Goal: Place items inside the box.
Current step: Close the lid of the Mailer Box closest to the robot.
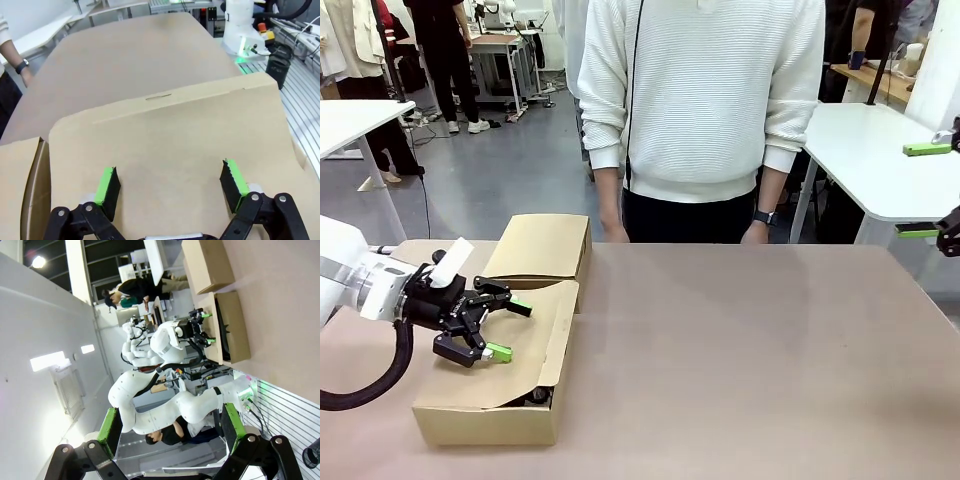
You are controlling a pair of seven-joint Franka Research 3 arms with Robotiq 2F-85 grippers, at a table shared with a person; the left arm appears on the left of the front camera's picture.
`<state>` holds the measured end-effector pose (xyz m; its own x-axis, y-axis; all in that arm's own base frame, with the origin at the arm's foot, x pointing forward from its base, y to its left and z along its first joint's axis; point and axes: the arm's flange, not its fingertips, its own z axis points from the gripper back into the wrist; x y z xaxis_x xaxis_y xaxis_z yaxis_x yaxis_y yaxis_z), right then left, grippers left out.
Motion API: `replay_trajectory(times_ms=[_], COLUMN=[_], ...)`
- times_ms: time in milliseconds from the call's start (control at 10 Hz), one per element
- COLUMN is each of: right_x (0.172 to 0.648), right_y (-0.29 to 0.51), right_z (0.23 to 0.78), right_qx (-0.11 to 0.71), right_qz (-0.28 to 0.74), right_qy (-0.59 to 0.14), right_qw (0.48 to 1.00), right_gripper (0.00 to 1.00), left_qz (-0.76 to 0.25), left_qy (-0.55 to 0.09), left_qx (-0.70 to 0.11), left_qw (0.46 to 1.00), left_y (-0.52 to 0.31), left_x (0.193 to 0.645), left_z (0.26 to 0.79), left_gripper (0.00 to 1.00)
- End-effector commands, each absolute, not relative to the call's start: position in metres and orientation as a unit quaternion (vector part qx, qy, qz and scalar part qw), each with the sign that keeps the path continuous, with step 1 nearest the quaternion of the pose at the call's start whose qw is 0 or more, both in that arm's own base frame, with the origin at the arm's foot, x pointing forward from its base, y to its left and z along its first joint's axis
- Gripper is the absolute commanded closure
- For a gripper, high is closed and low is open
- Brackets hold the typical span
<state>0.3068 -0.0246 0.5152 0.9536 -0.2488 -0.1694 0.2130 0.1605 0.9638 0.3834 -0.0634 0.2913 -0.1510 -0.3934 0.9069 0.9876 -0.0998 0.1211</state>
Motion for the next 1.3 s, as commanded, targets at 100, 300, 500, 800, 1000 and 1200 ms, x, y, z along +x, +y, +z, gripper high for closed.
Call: replay_trajectory(times_ms=[100, 300, 500, 800, 1000, 1200], right_x=[0.306, 0.306, 0.306, 0.306, 0.306, 0.306], right_y=[-0.027, -0.027, -0.027, -0.027, -0.027, -0.027], right_z=[0.517, 0.517, 0.517, 0.517, 0.517, 0.517], right_qx=[0.635, 0.635, 0.635, 0.635, 0.635, 0.635], right_qz=[-0.149, -0.149, -0.149, -0.149, -0.149, -0.149], right_qy=[-0.014, -0.014, -0.014, -0.014, -0.014, -0.014], right_qw=[0.758, 0.758, 0.758, 0.758, 0.758, 0.758], right_gripper=[0.00, 0.00, 0.00, 0.00, 0.00, 0.00], left_qz=[-0.651, -0.637, -0.593, -0.410, -0.206, -0.073], left_qy=[-0.405, -0.417, -0.432, -0.432, -0.370, -0.321], left_qx=[-0.354, -0.392, -0.449, -0.575, -0.674, -0.695], left_qw=[0.536, 0.516, 0.510, 0.561, 0.606, 0.639], left_y=[-0.070, -0.060, -0.029, 0.022, 0.049, 0.071], left_x=[0.308, 0.304, 0.295, 0.293, 0.294, 0.306], left_z=[0.285, 0.301, 0.338, 0.378, 0.404, 0.407], left_gripper=[0.00, 0.00, 0.00, 0.00, 0.00, 0.00])
